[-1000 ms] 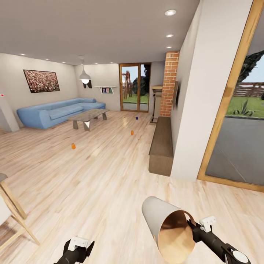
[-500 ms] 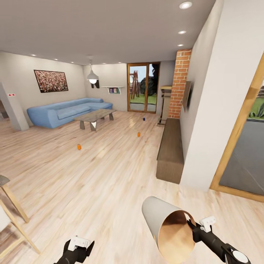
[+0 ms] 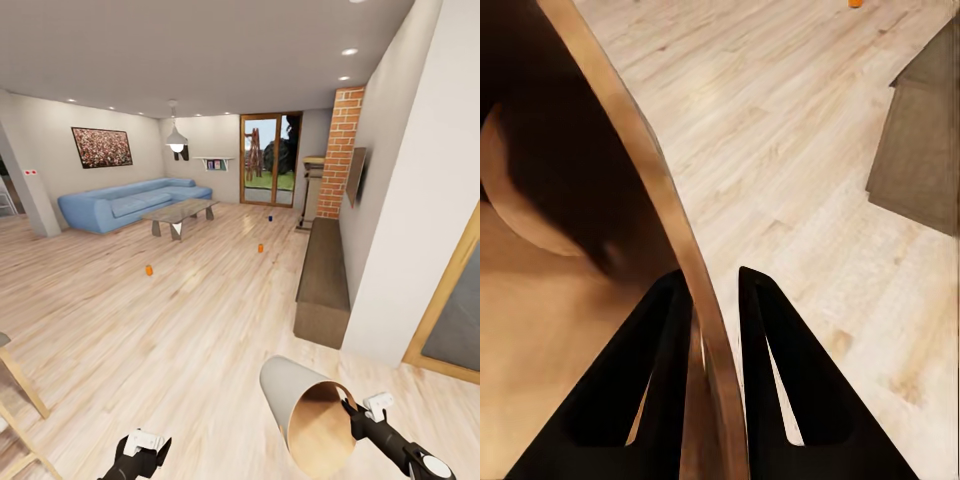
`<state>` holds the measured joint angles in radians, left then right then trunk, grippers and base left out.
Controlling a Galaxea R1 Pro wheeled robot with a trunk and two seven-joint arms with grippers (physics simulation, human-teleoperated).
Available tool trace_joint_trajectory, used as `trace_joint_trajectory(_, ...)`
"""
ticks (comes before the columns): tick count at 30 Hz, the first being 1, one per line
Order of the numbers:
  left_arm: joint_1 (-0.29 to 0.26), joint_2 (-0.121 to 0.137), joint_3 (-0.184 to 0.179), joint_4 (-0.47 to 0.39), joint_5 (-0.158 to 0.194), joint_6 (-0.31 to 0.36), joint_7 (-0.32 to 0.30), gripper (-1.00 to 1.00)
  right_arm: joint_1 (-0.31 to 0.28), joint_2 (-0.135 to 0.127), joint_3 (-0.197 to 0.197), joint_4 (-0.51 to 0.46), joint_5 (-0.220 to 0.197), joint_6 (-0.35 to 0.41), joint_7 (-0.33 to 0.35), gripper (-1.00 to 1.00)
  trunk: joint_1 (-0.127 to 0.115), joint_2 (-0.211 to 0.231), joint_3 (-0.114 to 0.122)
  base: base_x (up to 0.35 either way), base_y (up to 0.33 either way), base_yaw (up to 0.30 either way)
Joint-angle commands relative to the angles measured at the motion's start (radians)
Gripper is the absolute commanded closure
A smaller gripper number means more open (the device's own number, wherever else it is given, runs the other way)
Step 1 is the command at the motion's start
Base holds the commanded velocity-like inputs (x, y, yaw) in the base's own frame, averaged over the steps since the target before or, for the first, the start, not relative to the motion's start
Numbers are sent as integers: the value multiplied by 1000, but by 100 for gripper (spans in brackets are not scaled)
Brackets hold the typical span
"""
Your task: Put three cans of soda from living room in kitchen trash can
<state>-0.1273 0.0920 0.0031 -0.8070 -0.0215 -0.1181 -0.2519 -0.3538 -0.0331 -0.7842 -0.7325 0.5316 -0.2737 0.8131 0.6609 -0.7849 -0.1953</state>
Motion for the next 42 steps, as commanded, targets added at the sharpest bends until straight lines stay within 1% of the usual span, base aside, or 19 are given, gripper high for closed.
trace_joint_trajectory(1, 0, 0, 0, 0, 0, 0, 0, -100, -1, 0, -1, -1, -8, 1, 10, 100, 0, 0, 0, 325, 0, 3)
trace_joint_trajectory(10, 0, 0, 0, 0, 0, 0, 0, -100, -1, 1, -2, -1, -7, 2, 5, 100, 0, 0, 0, 325, 0, 37)
trace_joint_trajectory(28, 0, 0, 0, 0, 0, 0, 0, -100, -1, 1, -2, -1, -7, 2, 3, 100, 0, 0, 0, 325, 0, 223)
trace_joint_trajectory(42, 0, 0, 0, 0, -2, 0, 0, -100, -1, 1, 0, -1, -8, 3, 3, 100, 0, 0, 0, 325, 0, 22)
